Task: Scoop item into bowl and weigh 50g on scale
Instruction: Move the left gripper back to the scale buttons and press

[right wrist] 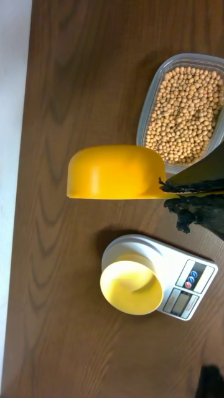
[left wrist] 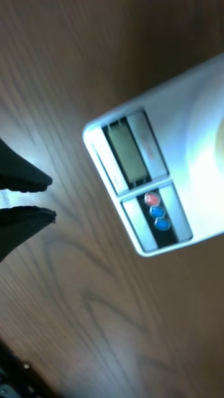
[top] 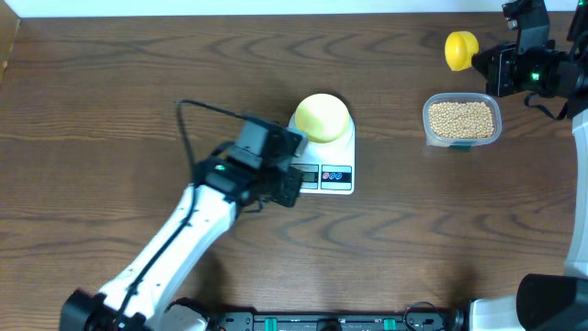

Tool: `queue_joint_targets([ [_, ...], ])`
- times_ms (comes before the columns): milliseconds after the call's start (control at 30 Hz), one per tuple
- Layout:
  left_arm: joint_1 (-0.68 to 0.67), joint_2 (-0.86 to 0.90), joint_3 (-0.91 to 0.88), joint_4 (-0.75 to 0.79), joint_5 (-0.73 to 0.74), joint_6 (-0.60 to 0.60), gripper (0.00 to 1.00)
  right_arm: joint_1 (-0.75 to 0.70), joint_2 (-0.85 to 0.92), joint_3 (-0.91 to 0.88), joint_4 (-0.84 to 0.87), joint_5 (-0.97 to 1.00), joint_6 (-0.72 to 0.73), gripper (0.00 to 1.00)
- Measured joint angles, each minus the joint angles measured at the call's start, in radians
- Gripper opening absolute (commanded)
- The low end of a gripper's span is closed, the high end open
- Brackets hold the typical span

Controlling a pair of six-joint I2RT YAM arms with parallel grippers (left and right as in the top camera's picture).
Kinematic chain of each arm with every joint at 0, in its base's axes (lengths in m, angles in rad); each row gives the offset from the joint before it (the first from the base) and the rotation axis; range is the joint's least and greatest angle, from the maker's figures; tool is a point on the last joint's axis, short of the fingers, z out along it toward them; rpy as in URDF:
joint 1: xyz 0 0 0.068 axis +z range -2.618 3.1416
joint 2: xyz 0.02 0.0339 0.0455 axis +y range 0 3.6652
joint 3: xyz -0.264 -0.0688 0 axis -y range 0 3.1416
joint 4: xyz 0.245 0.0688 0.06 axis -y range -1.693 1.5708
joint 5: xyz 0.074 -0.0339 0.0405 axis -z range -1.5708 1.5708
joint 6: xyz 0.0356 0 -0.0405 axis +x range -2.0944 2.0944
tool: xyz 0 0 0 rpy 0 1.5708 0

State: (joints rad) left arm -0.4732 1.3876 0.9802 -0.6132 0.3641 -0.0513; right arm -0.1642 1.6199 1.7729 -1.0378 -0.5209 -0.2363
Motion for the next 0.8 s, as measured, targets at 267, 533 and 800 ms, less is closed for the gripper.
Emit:
queue_joint_targets([
  [267, -0.095, 0.090, 0.000, 0.121, -0.027, -0.005, 0.08, 0.000, 0.000, 0.000, -0.002, 0.002, -0.003, 0.01],
  [533, -0.119, 0.220, 0.000, 0.230, -0.148, 0.003, 0.08, 0.000, 0.000, 0.000, -0.010, 0.002, -0.003, 0.01],
  [800, -0.210, 0.249, 0.000, 0.323, -0.303, 0.028, 0.08, 0.000, 0.000, 0.000, -0.010, 0.002, -0.003, 0.01],
])
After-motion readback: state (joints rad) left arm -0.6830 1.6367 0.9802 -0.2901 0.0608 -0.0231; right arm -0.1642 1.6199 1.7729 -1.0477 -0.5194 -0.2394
